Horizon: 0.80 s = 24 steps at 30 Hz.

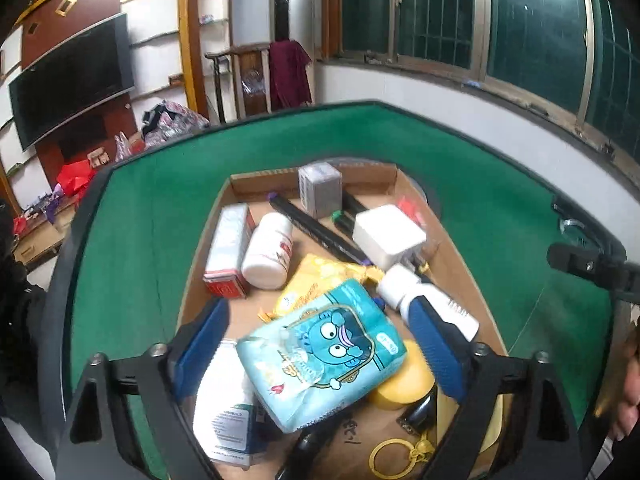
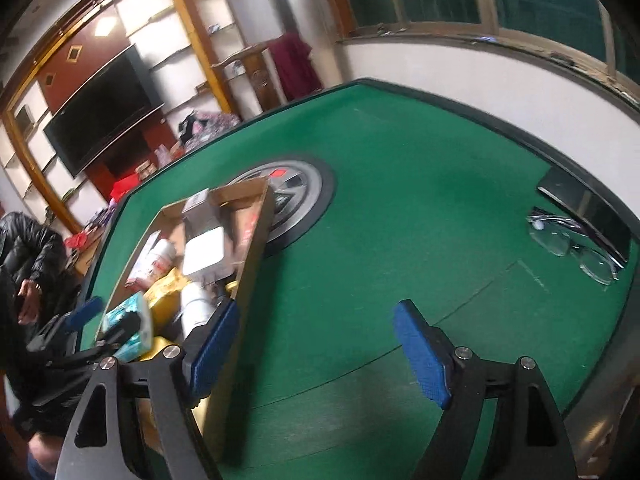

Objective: Organize objects
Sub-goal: 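Open both grippers to drop the tissue pack and charger cube into the tray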

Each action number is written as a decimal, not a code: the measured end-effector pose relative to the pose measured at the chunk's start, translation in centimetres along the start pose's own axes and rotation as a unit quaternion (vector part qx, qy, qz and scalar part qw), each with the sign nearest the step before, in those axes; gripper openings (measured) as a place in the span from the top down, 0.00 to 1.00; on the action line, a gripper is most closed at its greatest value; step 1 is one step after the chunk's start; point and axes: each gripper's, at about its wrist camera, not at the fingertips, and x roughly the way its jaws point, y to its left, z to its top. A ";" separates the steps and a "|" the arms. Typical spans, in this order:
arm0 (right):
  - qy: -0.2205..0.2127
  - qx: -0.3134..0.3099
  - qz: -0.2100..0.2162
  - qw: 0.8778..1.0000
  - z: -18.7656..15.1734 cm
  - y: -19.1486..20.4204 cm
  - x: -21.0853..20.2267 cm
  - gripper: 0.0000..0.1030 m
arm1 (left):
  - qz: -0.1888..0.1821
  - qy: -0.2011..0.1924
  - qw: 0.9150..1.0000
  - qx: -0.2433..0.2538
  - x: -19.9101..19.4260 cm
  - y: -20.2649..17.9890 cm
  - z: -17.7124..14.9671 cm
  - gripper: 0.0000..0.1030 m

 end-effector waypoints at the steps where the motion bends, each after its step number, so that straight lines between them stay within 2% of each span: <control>1: -0.001 -0.003 -0.008 1.000 -0.1 -0.1 0.2 0.15 | 0.002 -0.013 1.000 -0.001 -0.4 0.0 0.0 0.06; 3: -0.004 -0.008 -0.021 1.000 -0.6 -0.2 0.5 0.15 | 0.008 -0.029 1.000 0.001 -1.1 -0.3 0.2 0.02; 6: -0.013 -0.020 -0.035 0.999 -1.4 0.0 0.9 0.15 | 0.037 -0.050 0.998 0.005 -1.8 -1.0 0.3 0.00; 10: -0.041 -0.050 -0.052 0.997 -2.2 1.0 0.7 0.13 | 0.050 -0.047 0.998 0.013 -2.0 -1.9 0.3 0.00; 13: -0.063 -0.057 -0.054 0.995 -2.3 1.1 0.0 0.01 | 0.073 -0.050 0.996 0.016 -2.3 -2.4 0.4 0.00; 16: -0.068 -0.053 -0.049 0.995 -2.2 0.7 -0.2 0.01 | 0.043 -0.060 0.997 0.013 -3.0 -2.5 0.5 0.00; 18: -0.067 -0.040 -0.050 0.996 -2.1 0.2 -0.2 0.01 | 0.032 -0.053 0.998 0.009 -3.2 -2.6 0.5 0.00; 24: -0.071 -0.025 -0.040 0.996 -2.0 -0.3 -0.4 0.01 | 0.053 -0.044 0.997 0.025 -4.0 -3.4 1.1 0.00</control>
